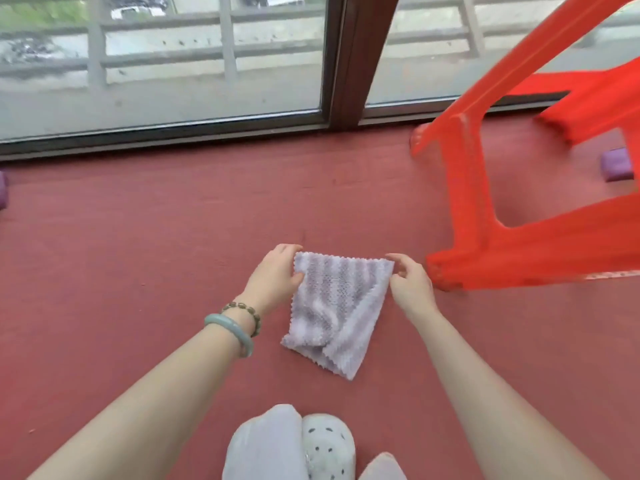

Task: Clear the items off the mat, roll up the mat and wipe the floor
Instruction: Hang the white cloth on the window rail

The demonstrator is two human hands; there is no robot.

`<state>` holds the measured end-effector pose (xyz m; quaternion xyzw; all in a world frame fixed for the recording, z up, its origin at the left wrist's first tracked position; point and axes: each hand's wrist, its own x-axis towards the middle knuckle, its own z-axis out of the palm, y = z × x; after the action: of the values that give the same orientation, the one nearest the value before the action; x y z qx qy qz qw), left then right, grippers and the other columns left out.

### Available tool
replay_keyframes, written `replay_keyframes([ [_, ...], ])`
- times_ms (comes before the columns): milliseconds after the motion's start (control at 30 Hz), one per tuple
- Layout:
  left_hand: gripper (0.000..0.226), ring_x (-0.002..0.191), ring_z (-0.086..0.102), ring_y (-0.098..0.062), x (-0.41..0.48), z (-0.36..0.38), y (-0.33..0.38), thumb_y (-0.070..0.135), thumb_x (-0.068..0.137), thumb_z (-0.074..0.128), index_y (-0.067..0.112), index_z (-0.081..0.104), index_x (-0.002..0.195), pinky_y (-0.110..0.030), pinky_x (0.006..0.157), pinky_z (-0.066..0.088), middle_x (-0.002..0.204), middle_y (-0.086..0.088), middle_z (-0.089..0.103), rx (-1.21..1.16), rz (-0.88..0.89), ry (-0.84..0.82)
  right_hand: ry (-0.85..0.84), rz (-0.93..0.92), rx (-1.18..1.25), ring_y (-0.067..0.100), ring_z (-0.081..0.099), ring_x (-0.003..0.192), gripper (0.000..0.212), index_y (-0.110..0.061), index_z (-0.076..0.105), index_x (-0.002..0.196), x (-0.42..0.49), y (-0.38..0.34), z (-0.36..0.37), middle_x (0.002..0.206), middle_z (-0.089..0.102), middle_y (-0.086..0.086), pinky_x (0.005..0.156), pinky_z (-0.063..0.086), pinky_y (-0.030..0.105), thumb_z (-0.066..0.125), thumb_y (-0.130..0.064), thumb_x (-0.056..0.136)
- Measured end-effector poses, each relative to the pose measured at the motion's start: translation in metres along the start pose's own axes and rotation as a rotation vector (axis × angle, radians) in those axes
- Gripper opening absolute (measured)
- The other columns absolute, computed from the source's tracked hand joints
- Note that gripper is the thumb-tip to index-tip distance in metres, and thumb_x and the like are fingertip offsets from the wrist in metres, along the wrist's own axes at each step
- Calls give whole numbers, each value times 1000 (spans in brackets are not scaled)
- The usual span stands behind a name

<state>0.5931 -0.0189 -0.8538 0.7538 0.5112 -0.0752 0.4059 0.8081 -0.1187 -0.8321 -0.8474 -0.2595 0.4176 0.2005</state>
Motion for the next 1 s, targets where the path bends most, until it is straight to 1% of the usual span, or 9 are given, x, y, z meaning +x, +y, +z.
replay_keyframes([
  [167, 62, 132, 34, -24, 31, 34, -16, 21, 88, 59, 10, 33, 143, -34, 109, 30, 146, -8, 34, 98, 80, -74, -102, 76, -13, 24, 41, 128, 57, -16, 60, 124, 38, 20, 28, 135, 48, 15, 108, 32, 35, 43, -12, 70],
  [267, 44, 123, 38, -27, 39, 45, -21, 16, 85, 60, 6, 50, 127, -36, 103, 36, 134, -11, 43, 134, 91, -37, -81, 112, -23, 27, 41, 132, 48, -1, 56, 127, 48, 30, 30, 138, 49, 18, 106, 31, 31, 46, -1, 81],
  [367, 12, 104, 44, -29, 32, 46, -20, 6, 82, 58, 1, 58, 92, -42, 84, 44, 108, -12, 51, 190, 103, 38, -34, 114, 29, 19, 53, 117, 45, -3, 58, 126, 45, 33, 20, 131, 57, 12, 95, 37, 27, 50, 1, 82],
  [467, 6, 92, 46, -24, 12, 23, -9, 11, 84, 56, 6, 53, 86, -40, 73, 43, 94, -5, 52, 178, 67, 32, 69, 50, 110, 14, 60, 95, 29, -4, 70, 107, 24, 17, 0, 106, 70, 11, 83, 42, 24, 58, -2, 81],
  [633, 24, 70, 44, -24, -53, -62, 21, 17, 81, 63, 17, 41, 72, -33, 58, 29, 64, 6, 45, 49, -54, 26, 143, -38, 284, -3, 61, 72, 17, -7, 72, 84, -43, -46, -52, 81, 69, 4, 68, 44, 11, 63, 5, 78],
  [733, 28, 67, 46, -22, -103, -131, 47, 15, 79, 66, 23, 43, 67, -33, 58, 33, 60, 9, 48, -48, -79, 34, 176, -69, 329, -9, 55, 53, 22, -5, 65, 93, -98, -95, -86, 68, 61, -3, 57, 42, 7, 63, 10, 77],
  [800, 13, 70, 52, -22, -140, -183, 70, 13, 79, 67, 18, 55, 75, -33, 64, 40, 66, 5, 58, -87, -71, 55, 183, -81, 344, -6, 53, 48, 29, -8, 58, 98, -138, -133, -113, 63, 58, -2, 53, 40, 6, 60, 11, 77],
  [900, 9, 71, 59, -12, -201, -266, 106, 12, 80, 68, 20, 63, 79, -24, 67, 44, 71, 6, 66, -133, -33, 108, 128, -143, 361, -7, 52, 49, 30, -11, 61, 99, -200, -192, -161, 64, 58, -3, 55, 40, 5, 60, 10, 78],
  [1000, 20, 68, 58, 7, -267, -351, 148, 7, 81, 69, 27, 65, 77, -7, 63, 40, 71, 27, 65, -170, -4, 174, 78, -232, 404, -6, 59, 62, 23, -14, 68, 88, -264, -257, -216, 71, 66, -9, 62, 45, 7, 64, 7, 80],
])
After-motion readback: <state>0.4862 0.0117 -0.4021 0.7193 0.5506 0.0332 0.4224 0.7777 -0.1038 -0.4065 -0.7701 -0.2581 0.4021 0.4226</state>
